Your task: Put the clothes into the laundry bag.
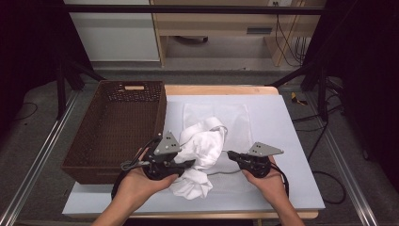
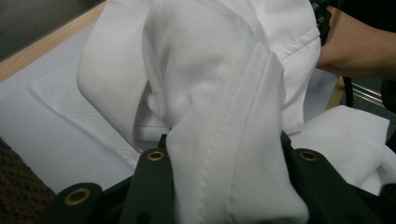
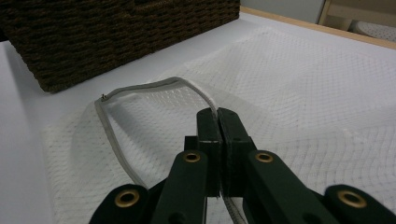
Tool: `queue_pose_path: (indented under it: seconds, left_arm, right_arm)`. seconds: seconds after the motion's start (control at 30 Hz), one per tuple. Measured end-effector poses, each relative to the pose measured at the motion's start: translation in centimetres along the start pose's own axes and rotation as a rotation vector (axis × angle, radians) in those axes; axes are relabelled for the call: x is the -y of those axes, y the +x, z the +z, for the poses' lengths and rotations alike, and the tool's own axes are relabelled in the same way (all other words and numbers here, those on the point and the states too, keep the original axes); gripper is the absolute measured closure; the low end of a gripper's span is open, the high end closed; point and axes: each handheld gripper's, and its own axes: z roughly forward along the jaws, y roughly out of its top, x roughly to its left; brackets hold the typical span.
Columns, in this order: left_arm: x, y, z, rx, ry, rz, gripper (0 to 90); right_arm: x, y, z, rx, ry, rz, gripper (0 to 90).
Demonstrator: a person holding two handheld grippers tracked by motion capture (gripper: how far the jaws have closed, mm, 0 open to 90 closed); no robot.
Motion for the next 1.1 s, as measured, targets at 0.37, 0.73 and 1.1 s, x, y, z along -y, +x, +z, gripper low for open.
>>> queue_pose_path:
  seconds: [0.37, 0.73, 1.1]
  left_arm:
    - [1.3, -1.6, 1.1, 0.088, 0.023, 0.026, 64.6]
    - [2.0, -2.3, 2.2, 0.113, 0.068, 0.053, 64.5]
    - [2.3, -2.9, 2.6, 0.123, 0.086, 0.074, 64.4]
  right_arm:
    - [0.0, -0.1, 0.0, -0.004, -0.002, 0.001, 88.7]
    - [0.0, -0.2, -0.1, -0.004, -0.007, 0.004, 88.7]
    - [-0.1, -0.5, -0.3, -0.002, -0.015, 0.006, 88.7]
